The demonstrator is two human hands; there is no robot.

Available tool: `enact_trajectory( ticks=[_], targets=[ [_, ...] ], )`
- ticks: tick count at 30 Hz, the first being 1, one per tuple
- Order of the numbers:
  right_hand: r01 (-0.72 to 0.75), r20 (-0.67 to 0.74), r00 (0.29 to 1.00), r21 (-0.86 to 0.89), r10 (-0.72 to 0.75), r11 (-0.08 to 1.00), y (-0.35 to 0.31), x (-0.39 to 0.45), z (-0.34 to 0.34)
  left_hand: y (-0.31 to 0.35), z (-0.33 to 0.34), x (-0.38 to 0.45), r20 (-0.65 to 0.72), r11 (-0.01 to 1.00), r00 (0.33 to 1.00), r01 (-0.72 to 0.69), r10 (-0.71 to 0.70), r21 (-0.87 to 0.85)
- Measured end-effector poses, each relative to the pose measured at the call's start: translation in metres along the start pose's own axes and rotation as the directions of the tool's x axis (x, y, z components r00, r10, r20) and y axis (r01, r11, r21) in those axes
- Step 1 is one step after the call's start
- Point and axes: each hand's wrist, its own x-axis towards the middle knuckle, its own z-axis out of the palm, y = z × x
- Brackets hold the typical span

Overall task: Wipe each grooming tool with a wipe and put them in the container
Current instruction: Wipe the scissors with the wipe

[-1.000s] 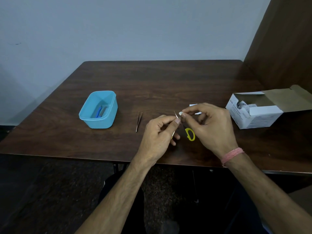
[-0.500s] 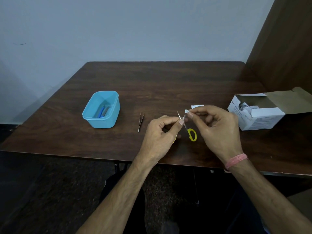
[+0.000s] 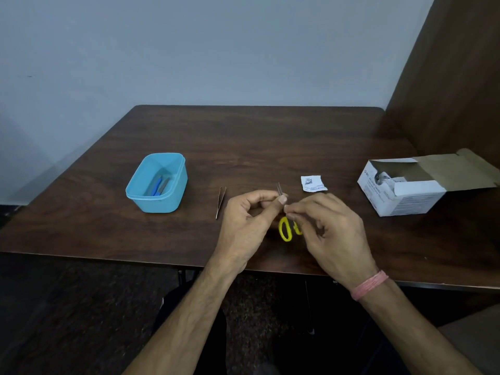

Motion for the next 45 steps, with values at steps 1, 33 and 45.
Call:
enact_trajectory(
  ticks=[1,33,45],
  targets=[
    [0.009,0.013,1.0,-0.007,-0.009,1.0,0.0,0.0,-0.001,0.001,0.001,0.0,0.003,1.0,1.0,0.001,-0.001,-0.001],
    [-0.18,-0.017,0.983,-0.004,0.18,0.984,-0.016,-0.014,0.01,0.005,0.004,-0.001,0.026,0.99,1.0,0.002,-0.005,0.143],
    [-0.206,-0.065,0.978,-0.093,0.2,0.974,-0.033,-0.02,0.024,0.003,0.003,0.0,-0.039,0.988,0.999,-0.006,0.013,0.155]
  ],
)
